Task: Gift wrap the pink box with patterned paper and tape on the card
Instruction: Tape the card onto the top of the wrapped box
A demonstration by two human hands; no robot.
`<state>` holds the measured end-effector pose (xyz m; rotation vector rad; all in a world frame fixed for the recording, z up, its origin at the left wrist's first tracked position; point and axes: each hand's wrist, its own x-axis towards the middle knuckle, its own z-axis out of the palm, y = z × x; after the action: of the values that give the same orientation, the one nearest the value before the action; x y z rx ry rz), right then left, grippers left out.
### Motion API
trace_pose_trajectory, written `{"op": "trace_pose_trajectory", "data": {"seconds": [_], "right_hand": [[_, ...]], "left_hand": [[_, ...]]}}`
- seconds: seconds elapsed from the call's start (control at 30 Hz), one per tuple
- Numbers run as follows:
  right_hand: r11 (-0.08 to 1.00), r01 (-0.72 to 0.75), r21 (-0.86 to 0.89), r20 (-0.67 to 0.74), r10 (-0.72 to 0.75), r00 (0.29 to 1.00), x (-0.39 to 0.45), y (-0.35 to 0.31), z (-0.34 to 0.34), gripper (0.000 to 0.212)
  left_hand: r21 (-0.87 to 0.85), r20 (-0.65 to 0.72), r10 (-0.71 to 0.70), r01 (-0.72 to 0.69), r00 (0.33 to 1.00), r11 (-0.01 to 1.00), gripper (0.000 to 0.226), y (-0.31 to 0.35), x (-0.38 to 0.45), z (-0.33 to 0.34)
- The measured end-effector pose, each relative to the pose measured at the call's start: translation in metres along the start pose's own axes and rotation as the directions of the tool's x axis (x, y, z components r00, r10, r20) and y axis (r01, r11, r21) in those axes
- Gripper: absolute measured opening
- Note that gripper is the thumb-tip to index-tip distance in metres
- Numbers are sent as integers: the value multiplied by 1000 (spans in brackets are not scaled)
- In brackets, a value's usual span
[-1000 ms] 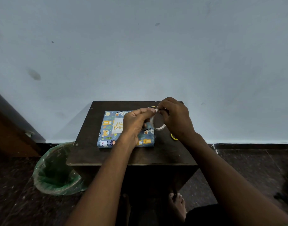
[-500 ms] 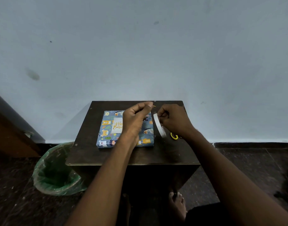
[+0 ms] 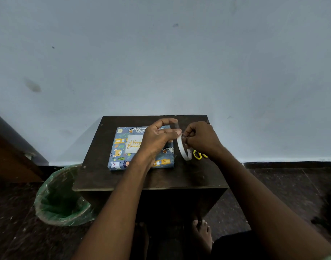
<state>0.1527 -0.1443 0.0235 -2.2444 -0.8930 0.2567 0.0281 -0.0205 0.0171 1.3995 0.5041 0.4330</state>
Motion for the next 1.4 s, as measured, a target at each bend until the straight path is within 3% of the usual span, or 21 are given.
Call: {"op": "trace_pose_trajectory", "data": {"seconds": [0.17, 0.27, 0.43, 0.53, 0.83, 1.0, 1.17, 1.3, 1.4], "right_hand": [[1000, -15, 6, 27, 15, 1000, -1, -2, -1, 12], [998, -33, -49, 113, 38, 993, 0, -1, -7, 11], [920, -176, -350, 6, 190, 982, -2, 8, -19, 10], [848, -206, -488, 88, 282, 955, -10, 8, -17, 23], [832, -113, -543, 19, 148, 989, -11, 5, -4, 15], [926, -93, -366, -3, 99, 995, -1, 16, -11, 24], [992, -50, -120, 91, 61, 994, 4, 9, -24, 23], [998, -43, -40, 137, 48, 989, 5, 9, -31, 33], [997, -12, -77, 165, 24, 986, 6, 14, -34, 36]], "left_hand": [[25, -71, 24, -23, 997, 999, 33, 0, -2, 2], [92, -94, 53, -44, 994, 995, 29, -1, -2, 2], [230, -91, 97, -74, 991, 970, 26, -6, 2, -2], [259, -82, 111, -86, 990, 962, 26, -8, 4, -2], [337, -17, 157, -142, 987, 931, 32, -11, 6, -4], [338, -17, 158, -143, 987, 930, 35, -10, 7, -5], [352, -30, 182, -160, 983, 922, 35, -10, 10, -5], [360, -42, 222, -193, 974, 913, 34, -8, 9, -4], [355, -46, 235, -204, 971, 912, 33, -7, 8, -4]]}}
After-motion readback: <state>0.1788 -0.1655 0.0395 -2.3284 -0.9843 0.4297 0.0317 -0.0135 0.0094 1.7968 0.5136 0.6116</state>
